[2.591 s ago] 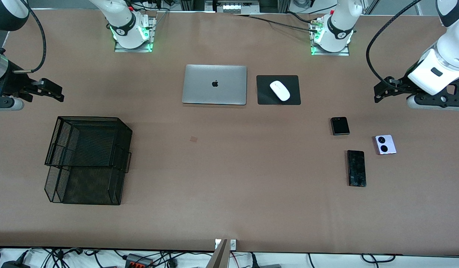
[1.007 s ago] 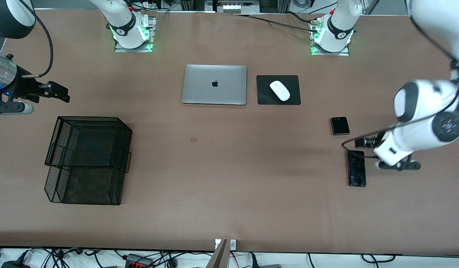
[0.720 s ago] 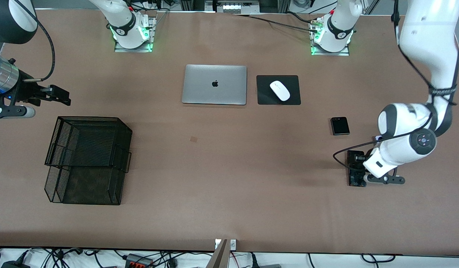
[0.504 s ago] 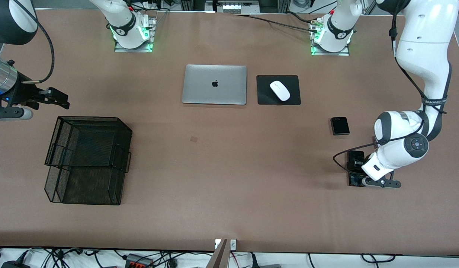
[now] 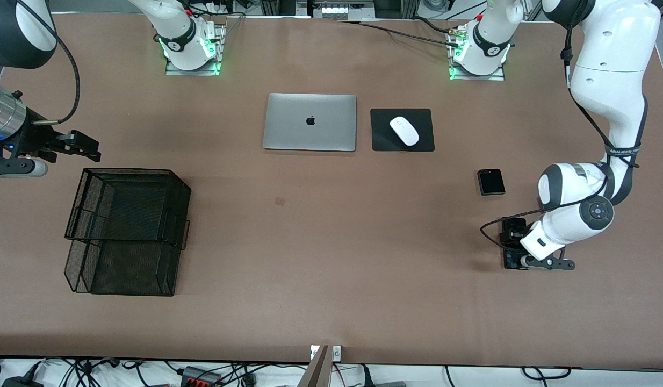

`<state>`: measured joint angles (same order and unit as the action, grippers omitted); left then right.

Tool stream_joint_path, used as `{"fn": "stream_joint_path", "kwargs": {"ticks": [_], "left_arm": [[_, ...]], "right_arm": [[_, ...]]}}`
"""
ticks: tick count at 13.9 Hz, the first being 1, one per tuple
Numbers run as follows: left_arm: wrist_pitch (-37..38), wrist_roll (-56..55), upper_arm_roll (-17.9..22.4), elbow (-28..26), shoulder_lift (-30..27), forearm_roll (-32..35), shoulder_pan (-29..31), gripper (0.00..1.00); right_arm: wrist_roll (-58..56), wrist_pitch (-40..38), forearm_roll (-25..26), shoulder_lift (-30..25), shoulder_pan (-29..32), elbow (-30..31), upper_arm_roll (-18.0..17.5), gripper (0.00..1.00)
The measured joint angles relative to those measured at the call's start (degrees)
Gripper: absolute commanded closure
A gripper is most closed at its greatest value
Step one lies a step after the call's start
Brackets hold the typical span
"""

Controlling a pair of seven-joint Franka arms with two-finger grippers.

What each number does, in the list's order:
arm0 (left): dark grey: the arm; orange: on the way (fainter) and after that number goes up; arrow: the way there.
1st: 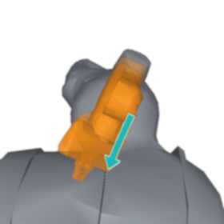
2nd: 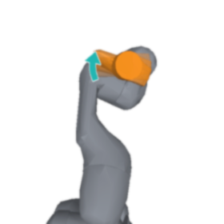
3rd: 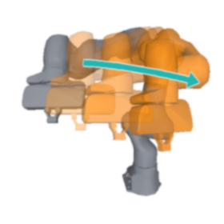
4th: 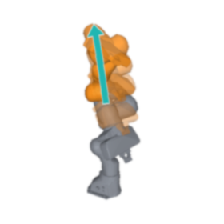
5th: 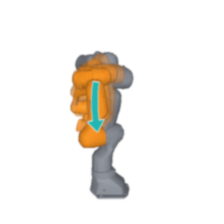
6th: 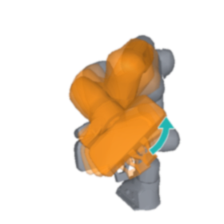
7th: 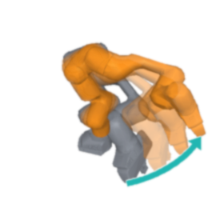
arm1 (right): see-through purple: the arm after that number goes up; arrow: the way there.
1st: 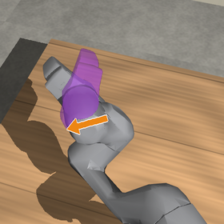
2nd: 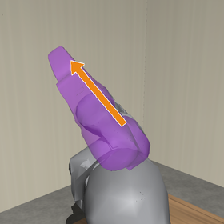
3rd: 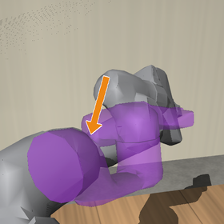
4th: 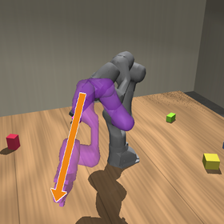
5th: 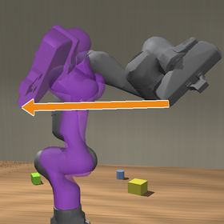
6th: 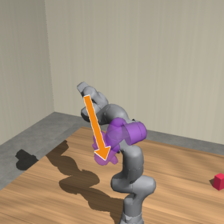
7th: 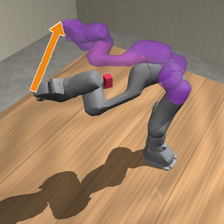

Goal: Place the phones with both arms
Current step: 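Grasp the large black phone with the left gripper and lift it, then carry the black phone to the laptop front and set it down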

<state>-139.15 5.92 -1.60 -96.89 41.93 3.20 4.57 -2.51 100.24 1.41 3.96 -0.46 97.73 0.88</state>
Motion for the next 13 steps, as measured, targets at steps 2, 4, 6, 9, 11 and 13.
{"fn": "stream_joint_path", "kwargs": {"ticks": [2, 4, 6, 9, 11, 13], "left_arm": [[-0.01, 0.00, -0.05, -0.16, 0.22, 0.00, -0.02, 0.21], [-0.44, -0.06, -0.06, -0.21, 0.71, 0.00, 0.08, 0.70], [-0.55, -0.06, -0.20, -0.17, 0.54, -0.03, 0.11, 0.74], [-0.48, -0.06, -0.61, 0.05, 0.50, -0.03, 0.13, 0.74], [2.62, -0.23, -2.68, 1.23, -0.29, -0.03, 0.16, 0.74], [8.61, -1.60, -7.02, 3.09, -2.18, -0.04, 0.03, 0.74]], "right_arm": [[-0.57, -0.25, 0.00, 0.08, -0.01, 0.02, -0.02, 0.00], [-0.69, -0.46, 0.00, 0.19, -0.04, 0.12, -0.08, 0.00], [-0.69, -0.50, 0.00, 0.30, -0.05, 0.21, -0.10, 0.00], [-0.69, -0.65, 0.00, 0.58, -0.06, 0.33, -0.11, 0.00], [-0.69, -0.66, 0.00, 0.85, -0.17, 0.33, -0.17, 0.00], [-0.69, -0.64, 0.00, 1.00, -0.76, 0.34, -0.32, 0.00]]}}
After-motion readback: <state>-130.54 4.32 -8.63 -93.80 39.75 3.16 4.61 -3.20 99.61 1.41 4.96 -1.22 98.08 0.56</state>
